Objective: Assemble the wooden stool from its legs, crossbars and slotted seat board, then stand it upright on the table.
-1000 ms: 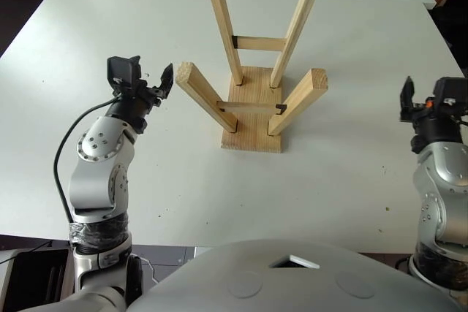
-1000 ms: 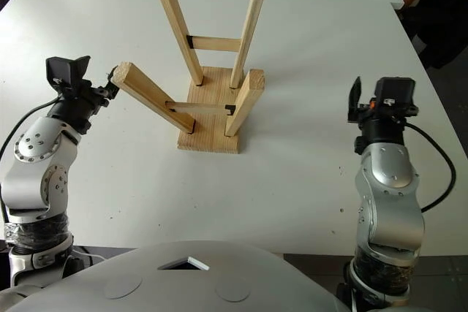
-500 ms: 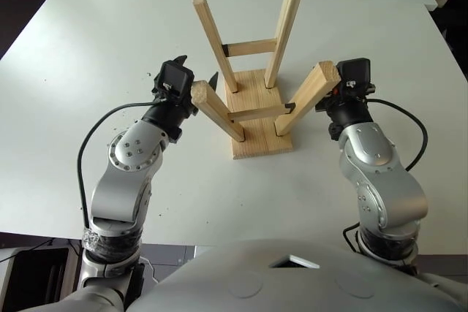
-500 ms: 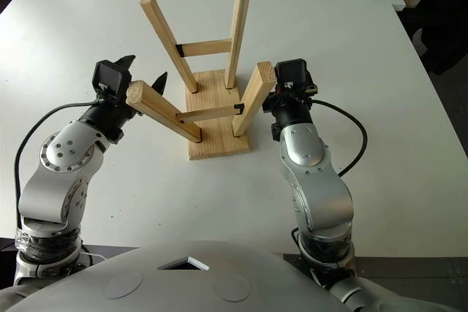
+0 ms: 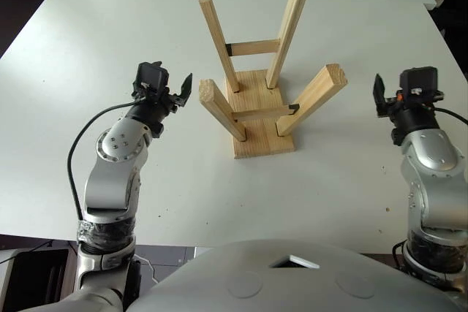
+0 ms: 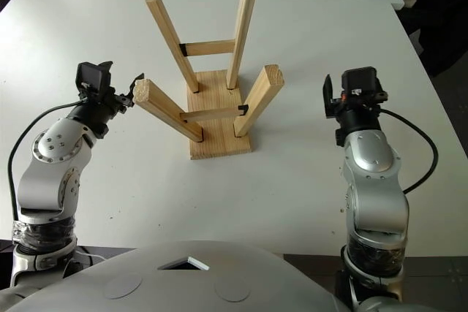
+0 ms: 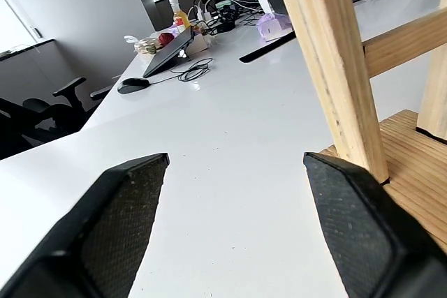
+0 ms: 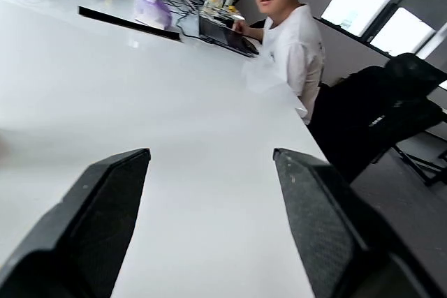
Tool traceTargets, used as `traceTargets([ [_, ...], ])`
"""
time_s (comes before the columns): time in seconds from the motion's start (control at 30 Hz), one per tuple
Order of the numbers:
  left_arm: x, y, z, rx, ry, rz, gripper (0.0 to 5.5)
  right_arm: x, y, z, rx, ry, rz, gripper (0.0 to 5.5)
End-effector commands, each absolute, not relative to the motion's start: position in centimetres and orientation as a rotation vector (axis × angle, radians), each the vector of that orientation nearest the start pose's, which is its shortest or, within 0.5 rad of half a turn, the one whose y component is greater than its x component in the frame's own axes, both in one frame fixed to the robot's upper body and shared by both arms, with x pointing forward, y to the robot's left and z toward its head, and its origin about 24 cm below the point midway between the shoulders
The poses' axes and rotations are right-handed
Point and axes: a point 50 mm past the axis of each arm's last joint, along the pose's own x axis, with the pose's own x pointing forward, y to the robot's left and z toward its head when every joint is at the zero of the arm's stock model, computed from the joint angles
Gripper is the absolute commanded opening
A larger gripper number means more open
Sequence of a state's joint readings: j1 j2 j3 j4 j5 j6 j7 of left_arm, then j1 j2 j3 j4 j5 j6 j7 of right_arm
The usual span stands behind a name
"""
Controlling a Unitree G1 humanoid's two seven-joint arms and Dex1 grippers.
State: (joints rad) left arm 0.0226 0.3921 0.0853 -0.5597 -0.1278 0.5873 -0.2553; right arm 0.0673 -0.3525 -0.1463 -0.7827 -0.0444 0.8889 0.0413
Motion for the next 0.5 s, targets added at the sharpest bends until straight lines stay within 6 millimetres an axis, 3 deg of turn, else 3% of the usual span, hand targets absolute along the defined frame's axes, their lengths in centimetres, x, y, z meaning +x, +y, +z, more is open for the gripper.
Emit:
traceTargets([
  [0.03,22.0,15.9,13.1,0.243,0.022,-0.413,3.60,20.9,-16.2,14.9,-0.251,0.049,0.111,3.28],
  [0.13,21.1,12.6,13.5,0.193,-0.008,-0.539,3.60,19.9,-10.5,15.2,-0.137,0.031,0.426,3.28],
  [0.23,20.7,11.1,13.6,0.183,-0.021,-0.596,3.60,19.1,-8.1,14.7,-0.142,0.062,0.571,3.28],
  [0.33,21.0,11.1,13.6,0.186,-0.014,-0.600,3.60,19.5,-9.5,13.5,-0.191,0.124,0.487,3.28],
  [0.5,21.5,12.7,12.7,0.239,0.024,-0.568,3.60,20.2,-14.3,12.0,-0.311,0.219,0.341,3.28],
])
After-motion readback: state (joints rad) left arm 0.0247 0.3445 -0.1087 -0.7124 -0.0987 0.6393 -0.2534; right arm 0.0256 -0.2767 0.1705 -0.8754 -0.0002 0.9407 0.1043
